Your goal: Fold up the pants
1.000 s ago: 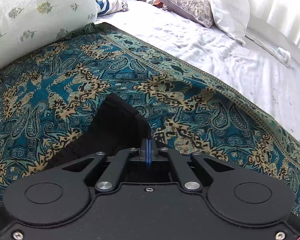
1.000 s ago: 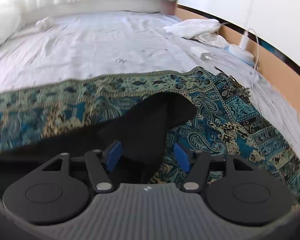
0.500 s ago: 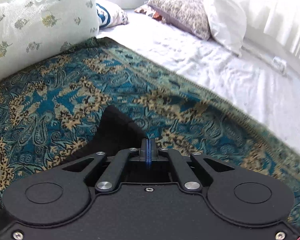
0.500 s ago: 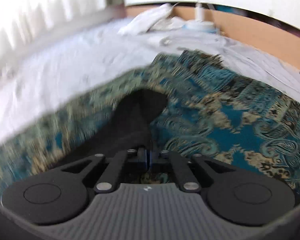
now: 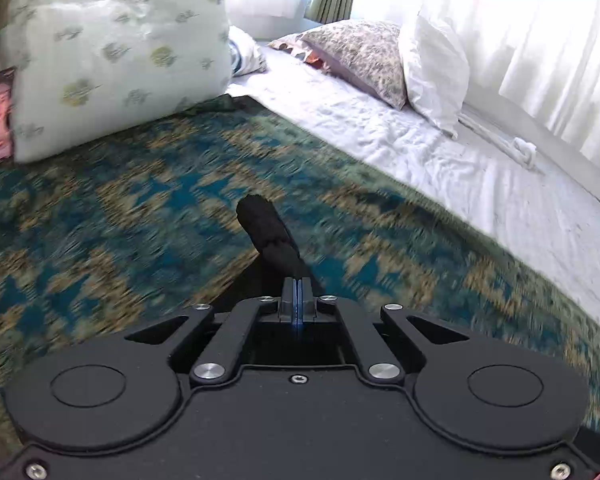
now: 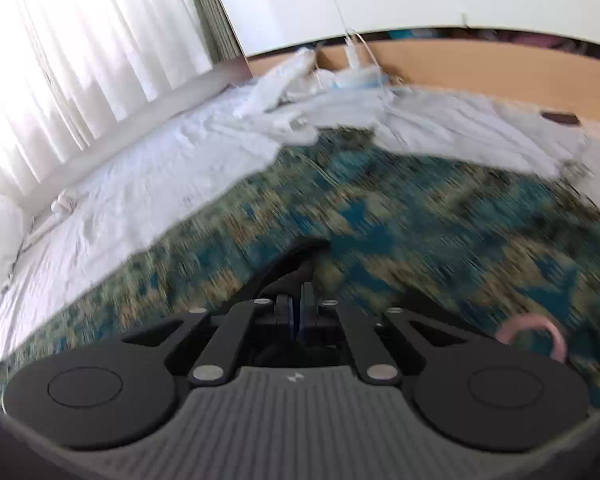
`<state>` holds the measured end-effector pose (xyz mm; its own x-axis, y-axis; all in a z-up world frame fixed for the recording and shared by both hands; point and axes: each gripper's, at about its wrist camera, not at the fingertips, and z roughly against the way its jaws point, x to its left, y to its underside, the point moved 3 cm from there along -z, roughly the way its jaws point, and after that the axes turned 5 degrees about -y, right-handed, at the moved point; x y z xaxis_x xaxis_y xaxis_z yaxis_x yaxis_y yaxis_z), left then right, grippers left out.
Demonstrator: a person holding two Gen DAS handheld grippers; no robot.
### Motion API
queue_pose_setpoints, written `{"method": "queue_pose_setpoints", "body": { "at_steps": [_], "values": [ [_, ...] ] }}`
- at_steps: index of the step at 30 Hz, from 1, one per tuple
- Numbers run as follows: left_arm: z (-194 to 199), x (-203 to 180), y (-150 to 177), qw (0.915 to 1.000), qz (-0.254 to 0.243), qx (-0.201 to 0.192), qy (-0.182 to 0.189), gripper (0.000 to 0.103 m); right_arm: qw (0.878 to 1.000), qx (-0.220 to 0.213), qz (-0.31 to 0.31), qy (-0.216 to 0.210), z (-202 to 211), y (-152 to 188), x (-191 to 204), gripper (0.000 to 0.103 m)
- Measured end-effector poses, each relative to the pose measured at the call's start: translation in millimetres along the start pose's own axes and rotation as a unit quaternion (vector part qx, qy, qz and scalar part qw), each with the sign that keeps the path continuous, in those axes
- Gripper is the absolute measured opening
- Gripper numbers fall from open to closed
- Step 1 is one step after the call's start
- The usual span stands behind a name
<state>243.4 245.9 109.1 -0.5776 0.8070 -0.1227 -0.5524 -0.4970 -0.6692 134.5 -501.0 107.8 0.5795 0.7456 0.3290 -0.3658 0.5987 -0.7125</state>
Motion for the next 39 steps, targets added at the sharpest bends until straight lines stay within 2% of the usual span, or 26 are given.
{"method": "queue_pose_setpoints", "body": {
  "at_steps": [5,10,18,23,28,33,35,37,38,39],
  "values": [
    [13.3,50.9,45.9,0.9995,-0.001,0.029,-0.012,0.0,0.999,0.034,-0.004,0.022,20.9,48.7,-36.4,0.005],
    [13.3,67.7,78.6,0.9986,-0.025,0.034,-0.032,0.001,0.997,0.055,-0.008,0.049,32.8,79.3,-57.7,0.005],
    [47.3,87.8,102.2,0.9982,-0.055,0.009,-0.021,0.001,0.997,0.045,-0.005,0.068,60.3,83.7,-76.3,0.006],
    [41.5,100.1,121.8,0.9974,-0.055,0.026,-0.04,0.002,0.996,0.059,-0.004,0.074,58.1,93.8,-86.5,0.005],
    [46.9,102.5,127.7,0.9962,-0.074,0.013,-0.046,0.002,0.995,0.056,0.015,0.077,67.5,92.1,-86.9,0.006],
    [38.0,101.8,137.4,0.9931,-0.095,0.022,-0.065,0.003,0.996,0.059,0.003,0.073,67.1,96.2,-100.7,0.005],
    [37.8,100.6,139.5,0.9923,-0.101,0.018,-0.07,0.003,0.995,0.059,0.017,0.076,68.2,96.8,-97.7,0.005],
    [39.5,98.9,139.8,0.9909,-0.109,0.012,-0.077,0.009,0.994,0.066,0.041,0.078,69.1,97.0,-91.9,0.008],
    [41.2,97.8,139.6,0.9904,-0.112,0.008,-0.08,0.014,0.994,0.068,0.048,0.076,70.4,97.3,-88.9,0.033],
    [43.5,97.5,139.0,0.9903,-0.111,0.003,-0.083,0.028,0.994,0.068,0.052,0.073,72.8,97.4,-86.5,0.044]
  ]
}}
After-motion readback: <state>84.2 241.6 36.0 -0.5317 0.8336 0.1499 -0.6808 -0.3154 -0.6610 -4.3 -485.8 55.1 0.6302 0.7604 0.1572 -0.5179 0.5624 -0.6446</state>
